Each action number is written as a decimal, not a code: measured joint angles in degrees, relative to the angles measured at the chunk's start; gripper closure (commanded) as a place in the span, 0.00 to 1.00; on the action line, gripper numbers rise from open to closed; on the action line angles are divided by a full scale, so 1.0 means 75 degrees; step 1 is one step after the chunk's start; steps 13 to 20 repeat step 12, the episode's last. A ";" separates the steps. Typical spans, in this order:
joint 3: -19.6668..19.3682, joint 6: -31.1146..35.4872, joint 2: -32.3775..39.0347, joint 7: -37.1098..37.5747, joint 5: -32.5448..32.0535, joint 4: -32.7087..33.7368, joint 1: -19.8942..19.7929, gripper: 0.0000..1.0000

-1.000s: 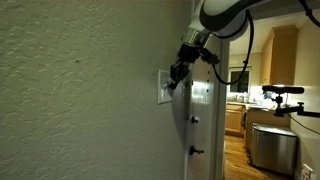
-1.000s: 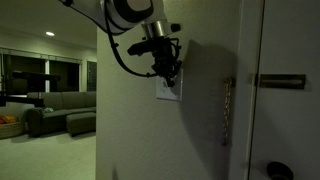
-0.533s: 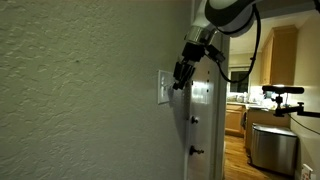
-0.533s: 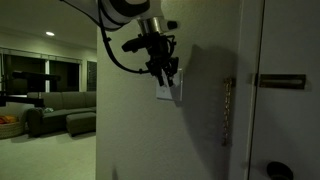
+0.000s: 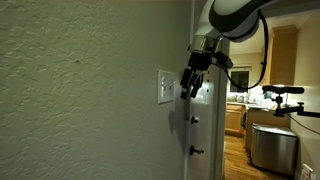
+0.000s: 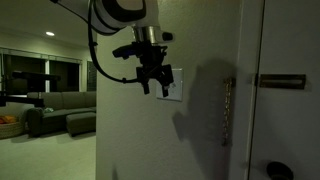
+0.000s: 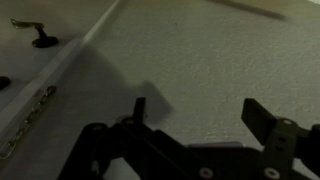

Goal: Turn on the right light switch

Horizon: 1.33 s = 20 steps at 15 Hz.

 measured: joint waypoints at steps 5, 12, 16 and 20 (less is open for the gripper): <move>-0.0070 -0.0429 -0.0272 0.0135 0.0000 -0.0598 -0.0039 0.00; -0.0086 -0.0680 -0.0577 0.0301 -0.0001 -0.1067 -0.0034 0.00; -0.0086 -0.0680 -0.0577 0.0301 -0.0001 -0.1067 -0.0034 0.00; -0.0086 -0.0680 -0.0577 0.0301 -0.0001 -0.1067 -0.0034 0.00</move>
